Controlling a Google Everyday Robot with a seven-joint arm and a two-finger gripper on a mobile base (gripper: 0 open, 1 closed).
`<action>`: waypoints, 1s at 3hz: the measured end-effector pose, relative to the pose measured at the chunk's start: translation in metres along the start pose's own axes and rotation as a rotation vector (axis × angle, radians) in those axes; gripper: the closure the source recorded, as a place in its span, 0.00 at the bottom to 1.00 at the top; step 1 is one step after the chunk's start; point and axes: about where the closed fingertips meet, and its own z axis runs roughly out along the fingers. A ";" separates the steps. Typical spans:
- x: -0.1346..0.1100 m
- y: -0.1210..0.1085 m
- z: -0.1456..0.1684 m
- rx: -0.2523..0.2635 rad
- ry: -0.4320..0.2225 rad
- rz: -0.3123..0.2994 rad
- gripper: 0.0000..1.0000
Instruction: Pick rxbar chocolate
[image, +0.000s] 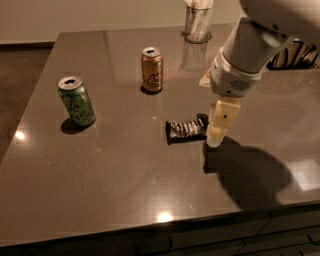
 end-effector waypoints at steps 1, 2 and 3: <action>-0.014 0.006 0.027 -0.043 0.018 -0.047 0.00; -0.020 0.007 0.040 -0.061 0.032 -0.067 0.00; -0.026 0.005 0.050 -0.078 0.051 -0.083 0.18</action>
Offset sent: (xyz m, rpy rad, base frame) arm 0.0019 0.0404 -0.0481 -0.0578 0.0666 0.1010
